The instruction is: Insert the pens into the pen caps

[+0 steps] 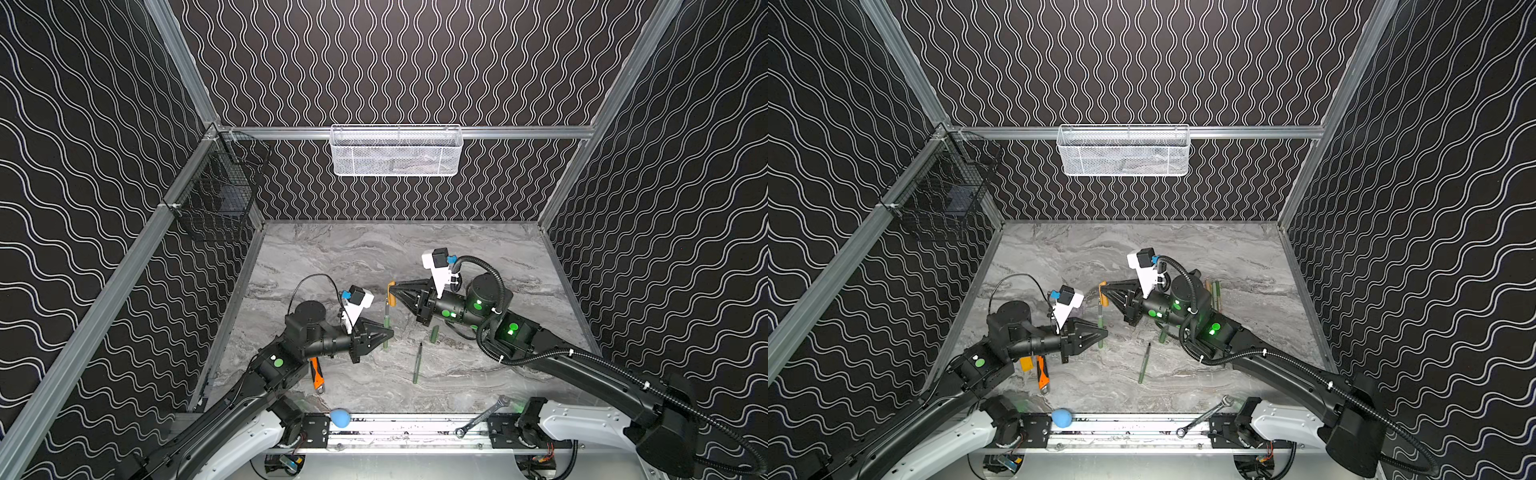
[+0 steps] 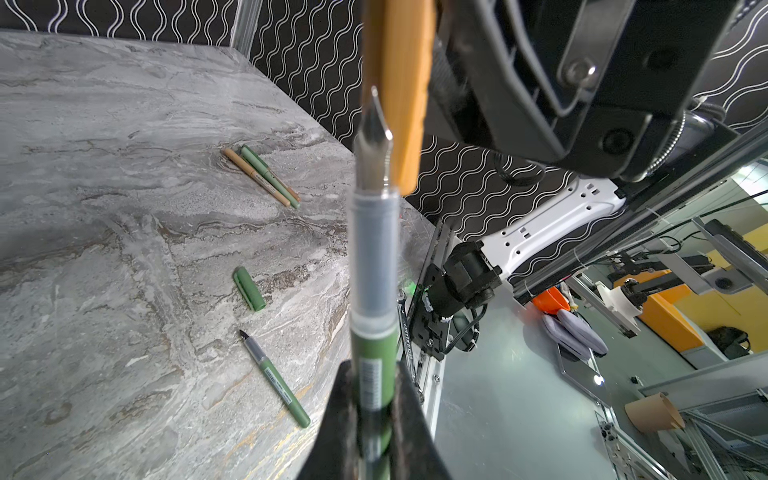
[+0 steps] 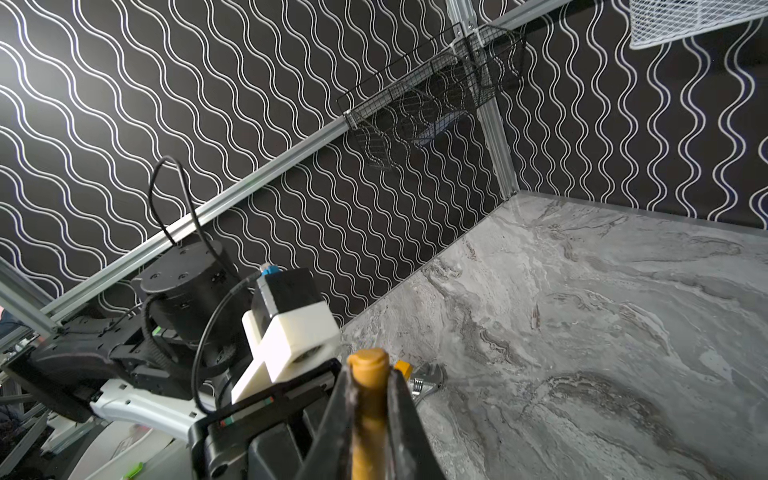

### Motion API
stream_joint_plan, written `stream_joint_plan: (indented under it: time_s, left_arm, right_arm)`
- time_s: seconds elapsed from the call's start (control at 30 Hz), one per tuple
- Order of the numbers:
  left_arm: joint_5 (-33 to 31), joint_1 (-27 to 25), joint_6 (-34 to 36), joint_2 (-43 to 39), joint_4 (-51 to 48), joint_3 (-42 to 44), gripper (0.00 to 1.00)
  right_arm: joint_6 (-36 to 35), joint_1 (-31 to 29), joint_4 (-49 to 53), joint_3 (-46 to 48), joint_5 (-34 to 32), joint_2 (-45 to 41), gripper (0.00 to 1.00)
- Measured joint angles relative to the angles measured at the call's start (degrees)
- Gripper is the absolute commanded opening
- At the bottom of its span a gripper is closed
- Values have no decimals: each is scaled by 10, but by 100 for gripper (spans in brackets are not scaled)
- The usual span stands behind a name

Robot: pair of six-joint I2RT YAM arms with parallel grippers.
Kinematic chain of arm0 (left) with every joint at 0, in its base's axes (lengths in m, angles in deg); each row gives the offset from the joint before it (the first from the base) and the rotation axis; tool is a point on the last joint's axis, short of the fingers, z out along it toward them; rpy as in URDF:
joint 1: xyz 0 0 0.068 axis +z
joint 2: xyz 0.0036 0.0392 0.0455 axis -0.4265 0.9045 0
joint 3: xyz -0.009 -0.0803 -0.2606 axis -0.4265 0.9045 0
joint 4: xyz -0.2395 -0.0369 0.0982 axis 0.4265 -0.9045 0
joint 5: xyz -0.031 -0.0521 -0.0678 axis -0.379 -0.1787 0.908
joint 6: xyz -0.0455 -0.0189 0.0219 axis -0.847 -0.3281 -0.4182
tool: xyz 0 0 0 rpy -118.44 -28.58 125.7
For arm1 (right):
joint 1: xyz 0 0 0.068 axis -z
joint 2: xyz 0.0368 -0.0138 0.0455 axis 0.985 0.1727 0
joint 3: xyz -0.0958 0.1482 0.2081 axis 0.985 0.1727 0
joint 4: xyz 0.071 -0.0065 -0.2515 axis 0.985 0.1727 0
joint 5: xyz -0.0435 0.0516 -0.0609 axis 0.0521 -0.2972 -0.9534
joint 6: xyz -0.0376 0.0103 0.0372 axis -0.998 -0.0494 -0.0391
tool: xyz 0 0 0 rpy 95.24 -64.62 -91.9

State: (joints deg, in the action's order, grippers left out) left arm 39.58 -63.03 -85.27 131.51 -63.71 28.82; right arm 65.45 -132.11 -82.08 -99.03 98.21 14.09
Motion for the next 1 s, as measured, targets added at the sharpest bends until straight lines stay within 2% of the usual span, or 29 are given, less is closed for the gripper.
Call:
stream_joint_plan:
  time_s: [0.47,1.0]
  left_arm:
    - [19,1,-13,17,26,7,0]
    - [9,2,-13,-1,20,7,0]
  right_arm:
    - [-9,0,-5,-26,-4,3,13]
    - [-6,-1,-10,-19,16,12,13]
